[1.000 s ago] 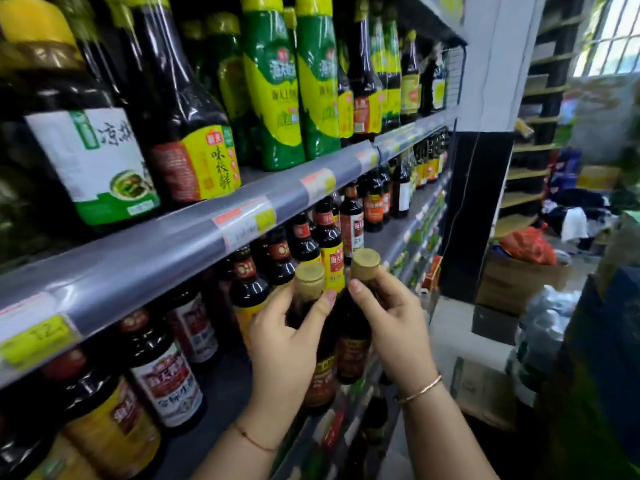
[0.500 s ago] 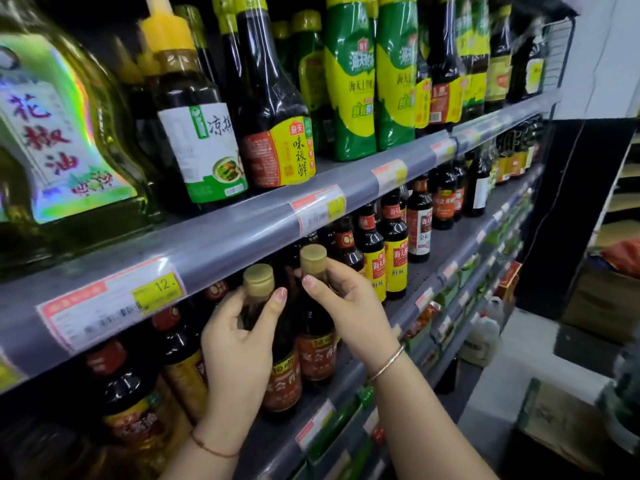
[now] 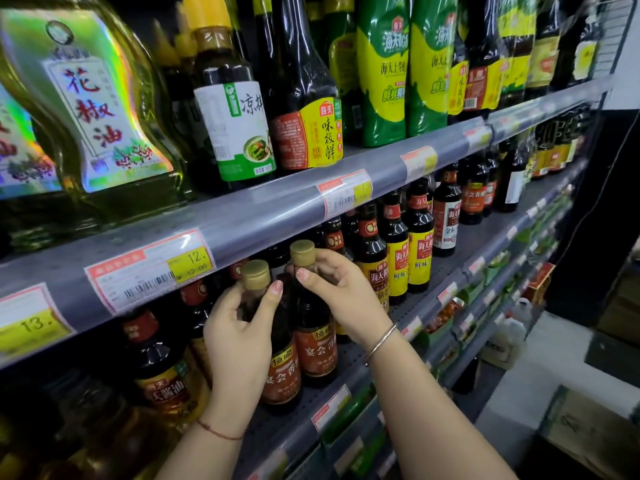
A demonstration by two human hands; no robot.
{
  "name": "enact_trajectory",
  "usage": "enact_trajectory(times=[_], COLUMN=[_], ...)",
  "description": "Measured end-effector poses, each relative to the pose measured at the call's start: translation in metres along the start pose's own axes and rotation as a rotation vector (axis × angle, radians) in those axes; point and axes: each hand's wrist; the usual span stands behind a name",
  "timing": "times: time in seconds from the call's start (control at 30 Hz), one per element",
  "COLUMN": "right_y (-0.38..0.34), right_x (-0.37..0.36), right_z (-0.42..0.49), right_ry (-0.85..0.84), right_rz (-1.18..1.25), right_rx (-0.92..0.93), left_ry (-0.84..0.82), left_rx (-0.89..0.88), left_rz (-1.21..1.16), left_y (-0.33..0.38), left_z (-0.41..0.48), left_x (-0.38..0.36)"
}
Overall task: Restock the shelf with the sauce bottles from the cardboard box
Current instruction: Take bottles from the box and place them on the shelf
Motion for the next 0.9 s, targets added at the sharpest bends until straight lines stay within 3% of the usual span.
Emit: enact_trajectory(times=[0.3, 0.57, 0.9], right_y=[-0.002, 0.005, 0.052], right_x=[-0.005, -0.001, 0.006], right_z=[0.005, -0.014, -0.068], right_ry=[-0.089, 0.005, 0.060], right_rz=[-0.129, -0.242, -0.322], right_rx=[-0.037, -0.031, -0.204], left_ry=[0.054, -0.008, -0.112], left_rx=[0.048, 0.067, 0.090], left_rz=[0.062, 0.055, 0.223], left_y=[-0.005, -0.012, -0.039], left_z=[0.005, 0.004, -0.055], left_x=[0.005, 0.014, 0.026])
Point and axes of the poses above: each hand's wrist, its own z-axis towards the middle knuckle, its own x-axis out of the back of the hand, y = z × x
